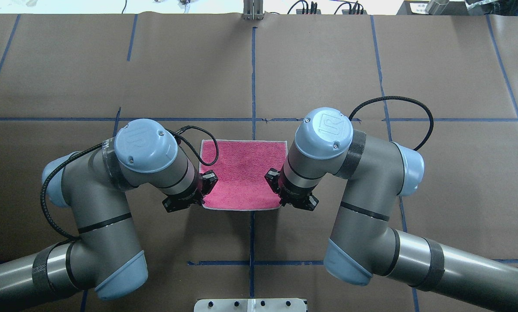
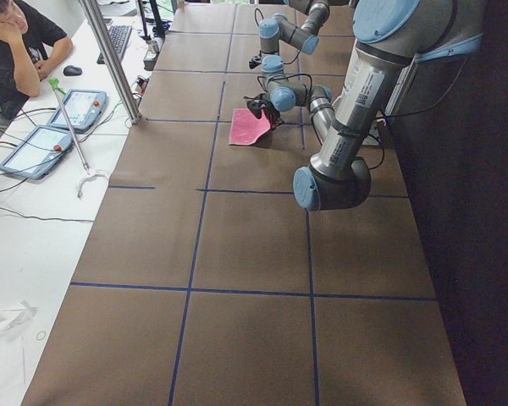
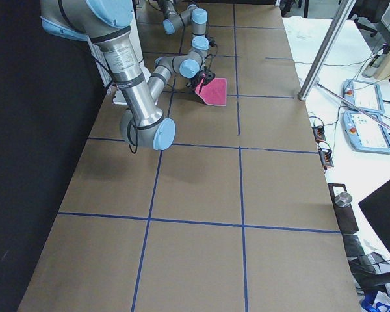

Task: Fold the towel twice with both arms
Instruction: 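Lift the near towel edge with both grippers, then carry the held edge with both grippers over toward the far edge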

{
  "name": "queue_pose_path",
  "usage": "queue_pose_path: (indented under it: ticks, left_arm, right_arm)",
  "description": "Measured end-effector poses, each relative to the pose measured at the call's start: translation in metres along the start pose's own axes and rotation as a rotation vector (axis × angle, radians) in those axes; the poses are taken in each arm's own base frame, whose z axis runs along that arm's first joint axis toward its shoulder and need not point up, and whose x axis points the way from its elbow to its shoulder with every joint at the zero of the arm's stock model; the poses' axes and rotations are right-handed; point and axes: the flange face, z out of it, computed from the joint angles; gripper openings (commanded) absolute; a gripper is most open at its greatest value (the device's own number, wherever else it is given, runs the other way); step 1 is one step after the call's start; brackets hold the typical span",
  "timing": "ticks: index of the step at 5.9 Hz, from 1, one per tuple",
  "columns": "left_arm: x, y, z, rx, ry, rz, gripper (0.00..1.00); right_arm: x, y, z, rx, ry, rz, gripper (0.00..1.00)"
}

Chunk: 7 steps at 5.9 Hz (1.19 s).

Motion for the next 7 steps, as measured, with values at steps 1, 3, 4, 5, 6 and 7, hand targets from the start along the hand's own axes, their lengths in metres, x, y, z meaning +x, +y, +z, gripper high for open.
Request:
queue_pose_path:
  ticks: [1, 3, 4, 5, 6, 7]
  left_arm:
    - [0.001, -0.002, -0.001, 0.001, 0.005, 0.0, 0.0]
    - [0.004, -0.011, -0.008, -0.011, 0.013, -0.006, 0.0]
    - [0.008, -0.021, -0.015, -0.015, 0.021, -0.019, 0.0]
    - [0.012, -0.028, -0.02, -0.016, 0.029, -0.032, 0.0]
    - [0.018, -0.033, -0.02, -0.017, 0.031, -0.049, 0.0]
    - [0.025, -0.036, -0.013, -0.02, 0.04, -0.069, 0.0]
  right_arm:
    - [0.0, -0.004, 0.004, 0.002, 0.006, 0.005, 0.05]
    - [-0.002, -0.009, 0.007, 0.003, 0.013, 0.011, 0.05]
    - [-0.003, -0.013, 0.005, -0.003, 0.012, 0.015, 0.05]
    - [-0.004, -0.016, 0.002, -0.008, 0.011, 0.022, 0.05]
    - [-0.006, -0.018, 0.004, -0.009, 0.015, 0.028, 0.04]
    - [-0.009, -0.02, 0.008, -0.008, 0.02, 0.03, 0.04]
